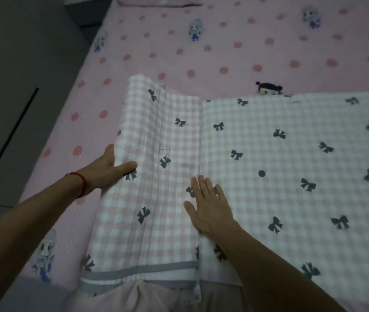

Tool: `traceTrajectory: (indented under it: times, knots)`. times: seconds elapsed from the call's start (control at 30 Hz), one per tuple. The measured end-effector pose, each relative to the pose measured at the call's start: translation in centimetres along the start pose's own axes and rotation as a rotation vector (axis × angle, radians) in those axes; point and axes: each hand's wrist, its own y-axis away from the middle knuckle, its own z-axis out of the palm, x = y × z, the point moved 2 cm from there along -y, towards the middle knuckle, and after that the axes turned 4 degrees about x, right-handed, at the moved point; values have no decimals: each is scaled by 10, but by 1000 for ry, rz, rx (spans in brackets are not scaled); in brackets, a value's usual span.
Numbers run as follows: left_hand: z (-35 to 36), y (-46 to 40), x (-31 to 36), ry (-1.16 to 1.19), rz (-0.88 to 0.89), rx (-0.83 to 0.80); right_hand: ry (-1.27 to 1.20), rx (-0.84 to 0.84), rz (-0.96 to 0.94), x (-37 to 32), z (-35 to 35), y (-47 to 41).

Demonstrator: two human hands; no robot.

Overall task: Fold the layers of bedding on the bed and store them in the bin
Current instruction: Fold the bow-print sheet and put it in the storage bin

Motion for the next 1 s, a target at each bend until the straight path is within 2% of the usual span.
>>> traceTrajectory:
  times: [0.13,0.23,0.37,0.47,0.57,0.63,0.7,0.8,0.87,0.93,1.0]
  knots:
    - [5,31,63,-30,13,-6,-205,-171,14,9,-30,19]
    - [24,45,111,-57,99,86,-400,-230,24,13,-62,33]
    - [81,63,184,-76,204,193,-1164,-126,376,50,-106,60]
    - [150,65,230,-136,312,207,-1445,-35,447,94,-144,87]
    - [226,62,249,-91,370,77,-1476,47,472,138,-162,108]
    - [272,55,246,28,389,-56,-1364,121,540,171,-158,122]
    - [302,52,225,-11,471,-114,-1159,114,513,191,-143,131]
    - [320,56,198,-71,646,-40,-952,201,476,190,-129,142]
    - [315,54,189,-193,743,111,-863,282,428,183,-122,139]
    - [298,43,184,-445,686,275,-814,306,412,180,-117,135]
    - [282,22,184,-526,540,295,-818,341,429,187,-114,135]
